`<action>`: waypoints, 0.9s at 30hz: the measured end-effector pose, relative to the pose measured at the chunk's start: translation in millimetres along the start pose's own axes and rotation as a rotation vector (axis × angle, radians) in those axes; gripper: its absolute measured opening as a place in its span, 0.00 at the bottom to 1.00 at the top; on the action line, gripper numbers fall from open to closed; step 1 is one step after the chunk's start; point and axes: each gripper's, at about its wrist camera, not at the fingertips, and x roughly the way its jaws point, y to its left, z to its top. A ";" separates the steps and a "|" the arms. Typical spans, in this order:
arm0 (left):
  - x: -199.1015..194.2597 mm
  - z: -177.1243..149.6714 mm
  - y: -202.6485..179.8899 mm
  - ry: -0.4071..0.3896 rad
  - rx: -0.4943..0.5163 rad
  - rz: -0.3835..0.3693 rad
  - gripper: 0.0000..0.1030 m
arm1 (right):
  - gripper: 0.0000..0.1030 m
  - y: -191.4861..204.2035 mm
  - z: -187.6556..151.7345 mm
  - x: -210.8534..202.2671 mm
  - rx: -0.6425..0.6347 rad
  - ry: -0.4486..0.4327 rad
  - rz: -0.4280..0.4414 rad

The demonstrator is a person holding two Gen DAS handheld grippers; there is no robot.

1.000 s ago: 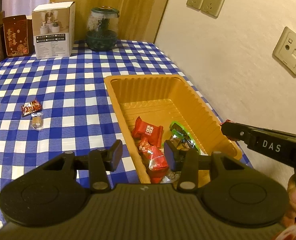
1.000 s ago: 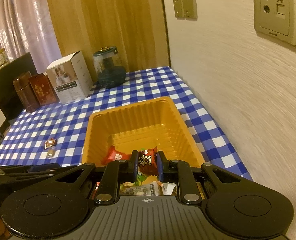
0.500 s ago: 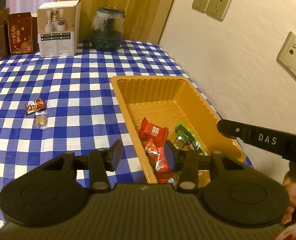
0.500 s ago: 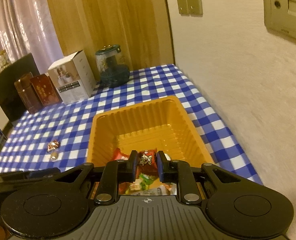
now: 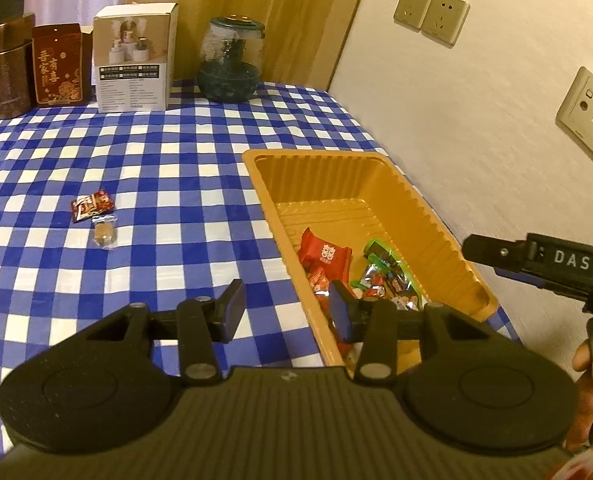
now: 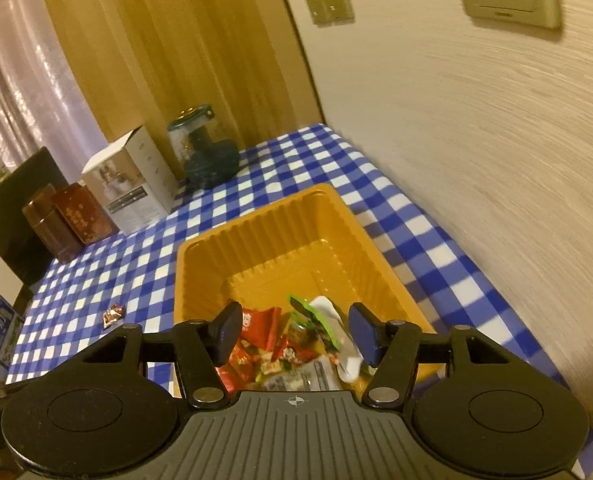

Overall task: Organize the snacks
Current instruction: 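Open both grippers to drop the red candies into the tray, then move both tools back toward the last two sweets on the cloth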

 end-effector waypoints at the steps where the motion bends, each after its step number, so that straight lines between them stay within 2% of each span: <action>1: -3.2 -1.2 1.2 -0.001 -0.002 0.000 0.40 | 0.58 0.2 -1.2 -3.3 0.004 0.000 -0.001; 8: -34.6 -11.0 12.2 -0.024 -0.003 0.011 0.44 | 0.61 13.5 -12.2 -28.7 0.011 -0.012 0.000; 16: -72.8 -21.4 35.9 -0.048 -0.007 0.044 0.46 | 0.64 51.1 -31.2 -50.4 -0.019 -0.010 0.045; 25: -108.7 -31.8 77.6 -0.066 -0.033 0.105 0.56 | 0.64 92.3 -62.0 -53.1 -0.066 0.040 0.092; 27: -115.5 -34.2 86.2 -0.066 -0.038 0.116 0.62 | 0.64 100.0 -66.7 -52.9 -0.075 0.047 0.102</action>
